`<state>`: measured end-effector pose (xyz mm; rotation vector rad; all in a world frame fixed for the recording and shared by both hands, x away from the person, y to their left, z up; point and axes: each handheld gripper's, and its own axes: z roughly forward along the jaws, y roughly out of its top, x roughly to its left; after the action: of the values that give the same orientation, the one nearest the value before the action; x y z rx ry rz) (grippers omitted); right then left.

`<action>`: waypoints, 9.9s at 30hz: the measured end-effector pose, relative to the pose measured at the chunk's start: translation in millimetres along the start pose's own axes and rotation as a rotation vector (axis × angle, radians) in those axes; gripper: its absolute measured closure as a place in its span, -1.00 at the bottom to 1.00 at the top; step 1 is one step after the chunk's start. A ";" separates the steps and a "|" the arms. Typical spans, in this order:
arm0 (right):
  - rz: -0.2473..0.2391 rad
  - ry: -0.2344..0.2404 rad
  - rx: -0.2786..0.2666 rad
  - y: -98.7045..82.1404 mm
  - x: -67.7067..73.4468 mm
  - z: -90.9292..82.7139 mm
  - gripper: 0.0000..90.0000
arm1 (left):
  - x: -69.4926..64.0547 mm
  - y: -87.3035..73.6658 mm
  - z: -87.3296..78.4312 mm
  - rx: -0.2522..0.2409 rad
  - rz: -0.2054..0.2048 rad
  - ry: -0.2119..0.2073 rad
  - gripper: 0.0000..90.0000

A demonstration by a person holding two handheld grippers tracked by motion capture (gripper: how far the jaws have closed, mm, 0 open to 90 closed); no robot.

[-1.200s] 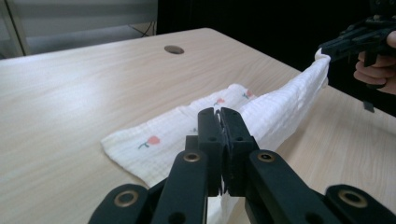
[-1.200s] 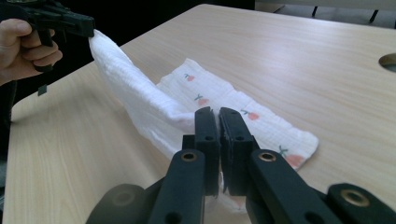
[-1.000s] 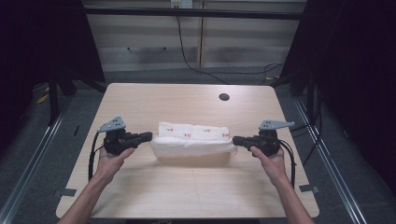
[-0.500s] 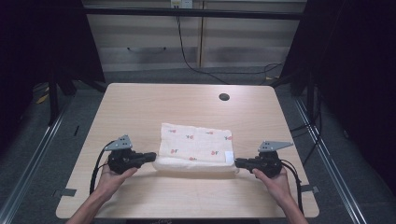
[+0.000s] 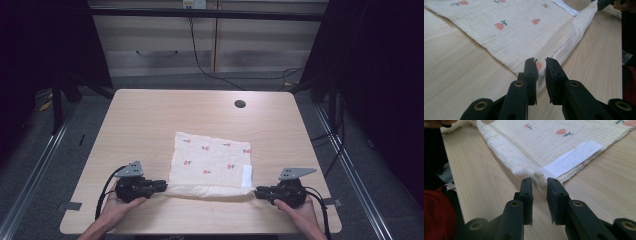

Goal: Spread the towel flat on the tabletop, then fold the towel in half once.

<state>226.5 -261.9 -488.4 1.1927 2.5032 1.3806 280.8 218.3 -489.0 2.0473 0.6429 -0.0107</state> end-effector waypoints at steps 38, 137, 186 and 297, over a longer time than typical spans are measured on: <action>-0.063 0.080 0.019 7.2 11.4 6.1 1.00 | 18.2 21.5 58.6 0.086 0.043 0.081 0.56; -0.056 -0.120 0.083 65.6 -57.0 74.1 0.43 | 61.1 55.7 77.0 0.117 -0.021 0.160 0.50; 0.018 -0.152 0.027 88.2 -95.1 93.1 0.52 | 29.3 29.7 46.2 0.085 -0.020 0.088 0.39; -0.162 -0.018 -0.117 56.5 0.1 -2.1 0.96 | 13.6 41.5 -18.5 -0.141 0.059 0.092 0.95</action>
<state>259.6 -245.9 -445.5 0.9537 2.4082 1.4456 306.5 222.3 -449.3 1.9375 0.6225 0.1602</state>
